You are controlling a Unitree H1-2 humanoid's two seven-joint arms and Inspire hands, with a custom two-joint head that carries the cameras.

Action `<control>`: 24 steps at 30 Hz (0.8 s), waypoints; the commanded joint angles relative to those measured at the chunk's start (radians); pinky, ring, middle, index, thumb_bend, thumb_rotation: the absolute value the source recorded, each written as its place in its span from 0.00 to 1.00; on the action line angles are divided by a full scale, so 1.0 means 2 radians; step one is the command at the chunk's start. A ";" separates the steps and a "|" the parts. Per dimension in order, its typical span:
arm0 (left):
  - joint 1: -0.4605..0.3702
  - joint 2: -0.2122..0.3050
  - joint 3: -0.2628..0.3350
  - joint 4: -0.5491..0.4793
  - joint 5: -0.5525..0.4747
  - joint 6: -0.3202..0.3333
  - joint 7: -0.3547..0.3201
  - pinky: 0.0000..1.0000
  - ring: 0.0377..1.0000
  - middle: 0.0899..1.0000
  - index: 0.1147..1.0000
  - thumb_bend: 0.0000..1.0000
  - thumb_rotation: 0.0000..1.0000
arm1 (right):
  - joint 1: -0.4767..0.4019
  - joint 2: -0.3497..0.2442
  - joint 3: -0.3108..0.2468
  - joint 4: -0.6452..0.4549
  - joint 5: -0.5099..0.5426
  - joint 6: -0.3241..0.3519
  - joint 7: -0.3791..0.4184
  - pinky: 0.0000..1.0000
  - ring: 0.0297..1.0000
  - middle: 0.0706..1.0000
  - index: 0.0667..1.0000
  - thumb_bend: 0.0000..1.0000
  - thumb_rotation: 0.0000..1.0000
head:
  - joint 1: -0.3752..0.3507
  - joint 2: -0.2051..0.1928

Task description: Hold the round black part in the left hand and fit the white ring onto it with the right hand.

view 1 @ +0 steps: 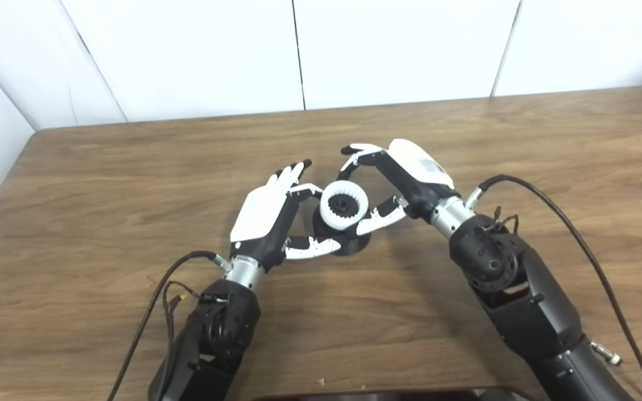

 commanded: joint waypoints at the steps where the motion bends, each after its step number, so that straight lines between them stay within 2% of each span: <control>1: -0.002 0.003 -0.007 -0.004 0.010 0.004 -0.012 1.00 1.00 1.00 0.56 1.00 0.43 | -0.019 0.002 0.010 -0.010 -0.004 -0.013 0.007 0.81 0.84 0.85 0.46 0.52 0.16 | 0.000 0.001; 15: -0.007 0.001 -0.005 0.000 0.005 0.004 -0.013 1.00 1.00 1.00 0.56 1.00 0.40 | -0.017 -0.016 0.039 -0.011 -0.016 -0.013 0.037 0.83 0.84 0.86 0.46 0.52 0.16 | 0.000 0.004; 24: -0.007 0.004 -0.004 -0.002 0.005 0.002 -0.013 1.00 1.00 1.00 0.56 1.00 0.40 | -0.006 -0.026 0.051 0.003 -0.027 -0.021 0.025 0.81 0.82 0.84 0.46 0.52 0.16 | 0.001 0.004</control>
